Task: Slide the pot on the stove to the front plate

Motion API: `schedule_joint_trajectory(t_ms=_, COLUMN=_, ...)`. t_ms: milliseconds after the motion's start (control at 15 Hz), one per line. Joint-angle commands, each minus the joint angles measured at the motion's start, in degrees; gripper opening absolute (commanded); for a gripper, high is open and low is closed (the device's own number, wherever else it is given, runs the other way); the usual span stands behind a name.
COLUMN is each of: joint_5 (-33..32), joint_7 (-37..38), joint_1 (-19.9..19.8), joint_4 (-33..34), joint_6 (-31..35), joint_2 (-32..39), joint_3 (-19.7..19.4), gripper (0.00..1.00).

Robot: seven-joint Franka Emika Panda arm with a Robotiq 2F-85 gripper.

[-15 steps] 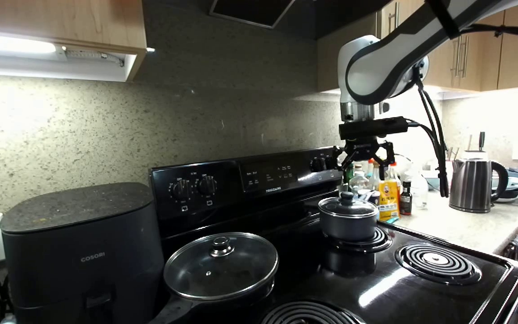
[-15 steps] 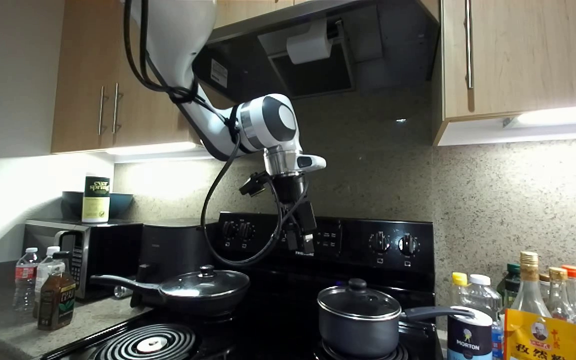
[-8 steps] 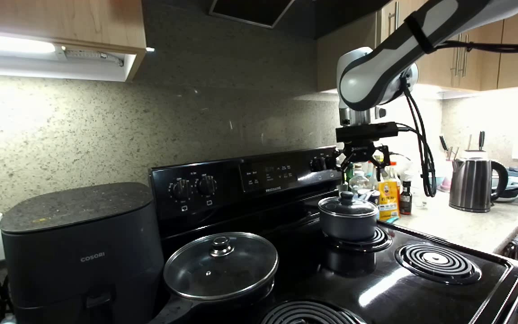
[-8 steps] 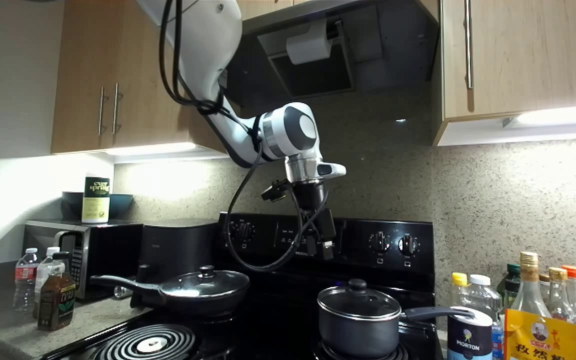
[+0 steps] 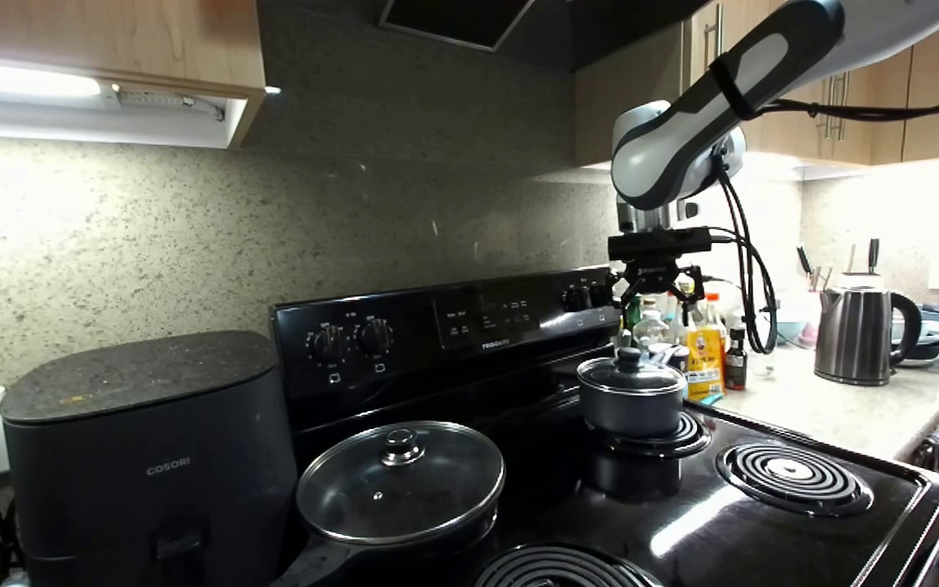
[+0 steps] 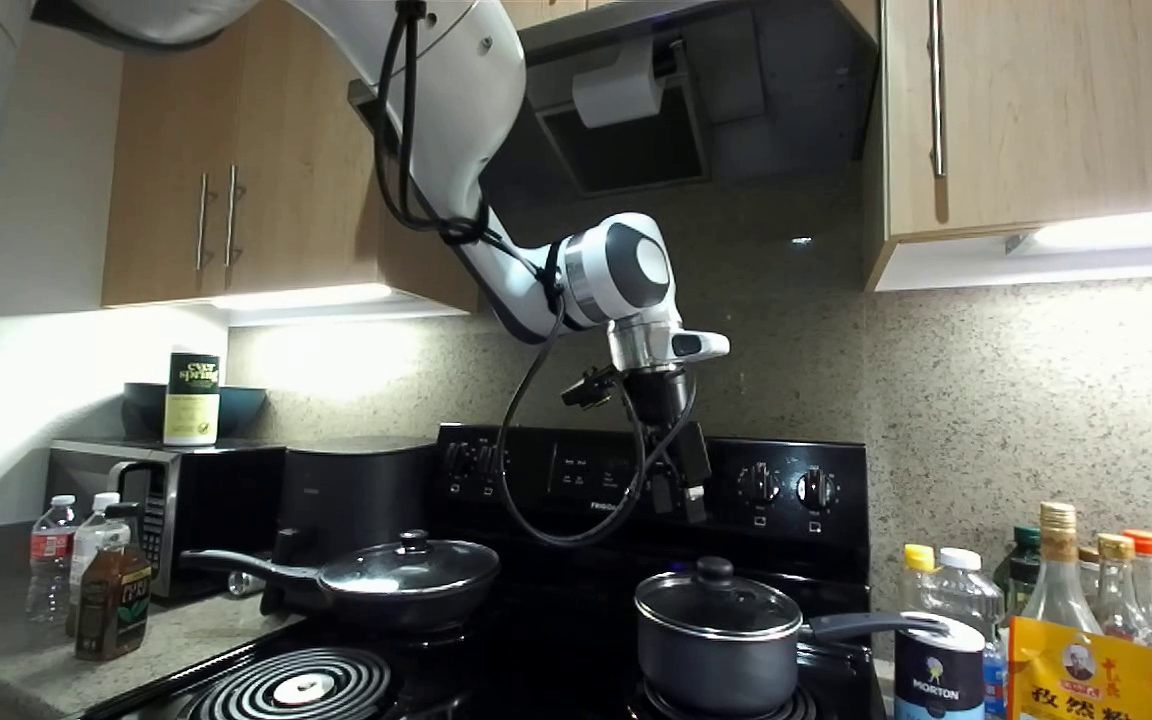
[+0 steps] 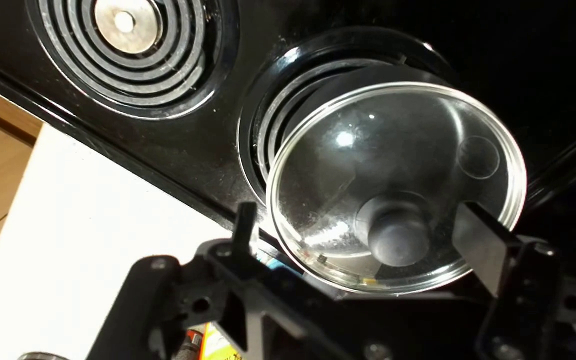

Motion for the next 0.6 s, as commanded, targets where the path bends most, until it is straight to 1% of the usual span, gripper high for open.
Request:
schedule_joint_trajectory(t_ms=0, joint_5=0.06, joint_7=-0.09, joint_1=0.24, joint_4=0.13, joint_6=-0.15, joint_2=0.02, joint_3=-0.25, gripper=1.0)
schedule_joint_trajectory(t_ms=133, joint_5=0.06, joint_7=-0.09, joint_1=0.23, joint_4=0.13, joint_6=-0.15, joint_2=0.02, joint_3=-0.25, gripper=1.0)
schedule_joint_trajectory(t_ms=333, joint_5=-0.41, joint_7=-0.44, joint_1=-0.4, joint_4=4.01, joint_6=1.04, joint_2=3.73, joint_3=-1.05, gripper=1.0)
schedule_joint_trajectory(t_ms=533, joint_5=-0.3, joint_7=-1.26, joint_1=-1.03, joint_4=9.6, joint_6=0.18, joint_2=7.97, joint_3=-2.65, gripper=1.0)
